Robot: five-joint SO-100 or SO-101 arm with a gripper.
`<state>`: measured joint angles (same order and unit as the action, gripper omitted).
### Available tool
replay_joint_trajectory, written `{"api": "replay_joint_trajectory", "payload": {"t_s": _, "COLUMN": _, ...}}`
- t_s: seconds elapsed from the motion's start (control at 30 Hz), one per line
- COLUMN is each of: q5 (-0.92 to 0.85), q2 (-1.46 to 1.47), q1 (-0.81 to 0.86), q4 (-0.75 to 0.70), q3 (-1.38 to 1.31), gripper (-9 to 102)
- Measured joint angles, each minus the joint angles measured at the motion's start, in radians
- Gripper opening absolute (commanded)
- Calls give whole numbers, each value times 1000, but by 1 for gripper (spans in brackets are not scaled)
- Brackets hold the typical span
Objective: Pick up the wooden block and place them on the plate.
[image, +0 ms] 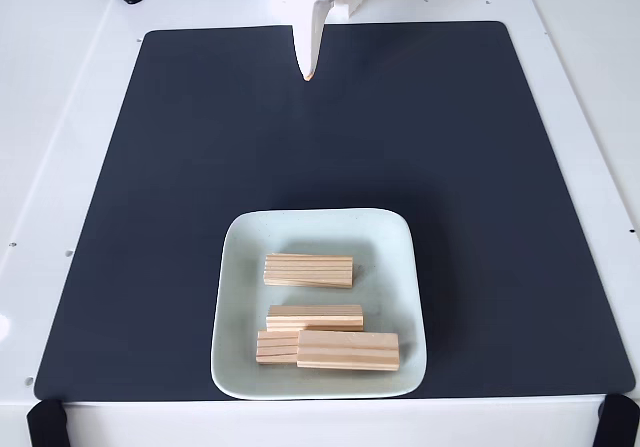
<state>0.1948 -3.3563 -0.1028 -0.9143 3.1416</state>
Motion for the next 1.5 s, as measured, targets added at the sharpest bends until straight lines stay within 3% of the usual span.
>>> {"api": "replay_joint_trajectory", "payload": {"t_s": 1.5, "q5": 0, "q2": 0, "q1": 0, "q4": 0, "q3": 0, "gripper": -1}}
